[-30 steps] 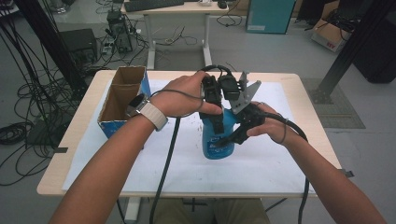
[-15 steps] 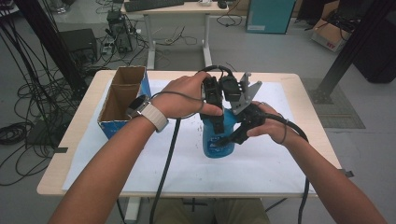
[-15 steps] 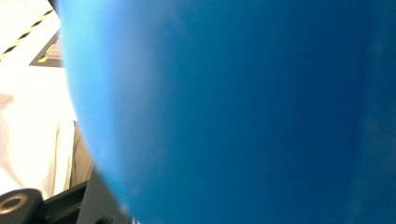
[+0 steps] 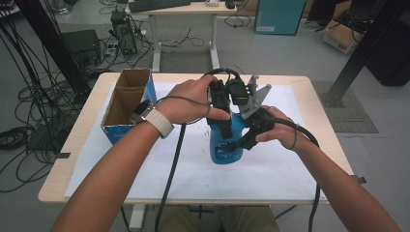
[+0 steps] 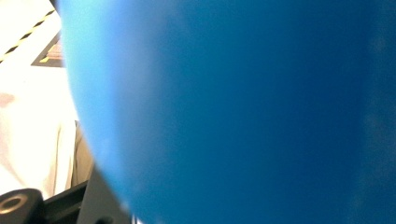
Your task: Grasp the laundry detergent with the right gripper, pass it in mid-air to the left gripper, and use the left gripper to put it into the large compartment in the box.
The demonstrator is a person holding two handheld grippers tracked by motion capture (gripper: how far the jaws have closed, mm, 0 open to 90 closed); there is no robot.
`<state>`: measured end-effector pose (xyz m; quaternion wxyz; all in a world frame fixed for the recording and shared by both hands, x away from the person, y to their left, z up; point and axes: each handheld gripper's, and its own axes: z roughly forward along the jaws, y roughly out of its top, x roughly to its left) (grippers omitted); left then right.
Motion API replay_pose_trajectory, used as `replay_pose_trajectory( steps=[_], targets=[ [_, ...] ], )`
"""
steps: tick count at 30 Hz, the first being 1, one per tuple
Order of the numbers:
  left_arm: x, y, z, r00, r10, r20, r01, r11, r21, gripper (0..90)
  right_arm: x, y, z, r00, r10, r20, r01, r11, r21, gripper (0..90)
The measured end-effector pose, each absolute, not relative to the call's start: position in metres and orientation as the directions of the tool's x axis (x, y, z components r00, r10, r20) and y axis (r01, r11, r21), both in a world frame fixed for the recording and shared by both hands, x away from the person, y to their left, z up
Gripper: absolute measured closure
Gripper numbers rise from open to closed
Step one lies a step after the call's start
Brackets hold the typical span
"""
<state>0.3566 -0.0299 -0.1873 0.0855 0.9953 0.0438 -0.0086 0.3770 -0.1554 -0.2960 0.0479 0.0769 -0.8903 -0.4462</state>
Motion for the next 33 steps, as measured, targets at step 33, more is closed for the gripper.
replay_pose_trajectory(
  steps=[33],
  targets=[
    [0.3575, -0.0286, -0.1882, 0.996, 0.091, -0.023, 0.094, -0.979, 0.180, 37.3, 0.3775, -0.1555, -0.2965, -0.984, -0.178, 0.023, -0.088, 0.592, 0.801, 43.5]
  ],
)
